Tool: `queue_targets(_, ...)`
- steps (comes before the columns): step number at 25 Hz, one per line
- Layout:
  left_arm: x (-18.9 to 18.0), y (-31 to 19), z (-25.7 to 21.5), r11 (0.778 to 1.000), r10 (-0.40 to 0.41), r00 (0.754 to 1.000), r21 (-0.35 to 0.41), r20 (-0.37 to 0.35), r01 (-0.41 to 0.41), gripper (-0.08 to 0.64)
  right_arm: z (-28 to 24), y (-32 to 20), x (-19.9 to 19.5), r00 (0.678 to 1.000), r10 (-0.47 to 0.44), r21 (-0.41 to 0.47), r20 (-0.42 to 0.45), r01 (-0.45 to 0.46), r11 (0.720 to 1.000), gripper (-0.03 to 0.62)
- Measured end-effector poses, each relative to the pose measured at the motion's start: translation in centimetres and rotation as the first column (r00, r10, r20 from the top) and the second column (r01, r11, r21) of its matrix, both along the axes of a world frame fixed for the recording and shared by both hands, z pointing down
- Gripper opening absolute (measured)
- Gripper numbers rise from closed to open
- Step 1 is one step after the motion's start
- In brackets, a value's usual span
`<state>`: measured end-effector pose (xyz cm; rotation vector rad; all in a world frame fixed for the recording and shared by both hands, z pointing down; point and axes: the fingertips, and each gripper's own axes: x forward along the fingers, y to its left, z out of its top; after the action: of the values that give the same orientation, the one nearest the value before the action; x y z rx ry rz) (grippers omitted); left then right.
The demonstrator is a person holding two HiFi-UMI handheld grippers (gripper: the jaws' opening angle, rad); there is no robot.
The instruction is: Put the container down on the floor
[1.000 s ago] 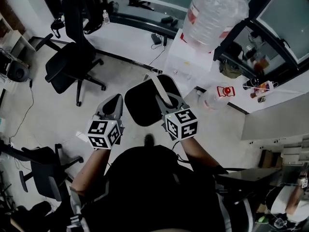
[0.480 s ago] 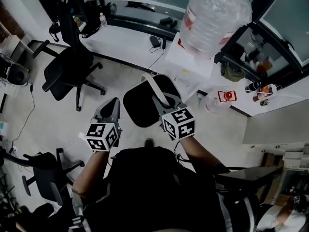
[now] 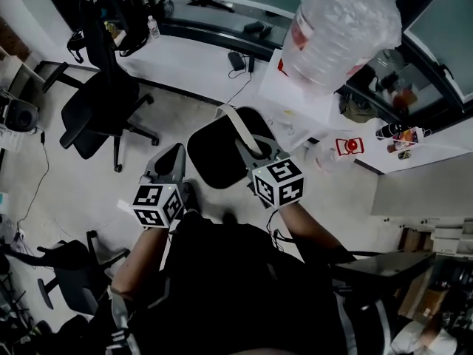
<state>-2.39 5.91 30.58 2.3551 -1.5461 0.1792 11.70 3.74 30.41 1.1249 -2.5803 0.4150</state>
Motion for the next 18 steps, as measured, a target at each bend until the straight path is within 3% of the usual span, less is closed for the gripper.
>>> queue_targets(8, -2.6, -6.6, -0.6, 0.997, 0.074, 0.997, 0.018, -0.011, -0.073, 0.006, 0.2, -4.8, -3.2, 0.998, 0.063, -0.014, 0.007, -0.063, 0.998, 0.035)
queue_targets(18, -5.9, -13.7, 1.9, 0.992, 0.126, 0.992, -0.01, 0.001, -0.126, 0.006, 2.6, -11.1, -7.1, 0.997, 0.08, -0.021, -0.019, -0.08, 0.997, 0.036)
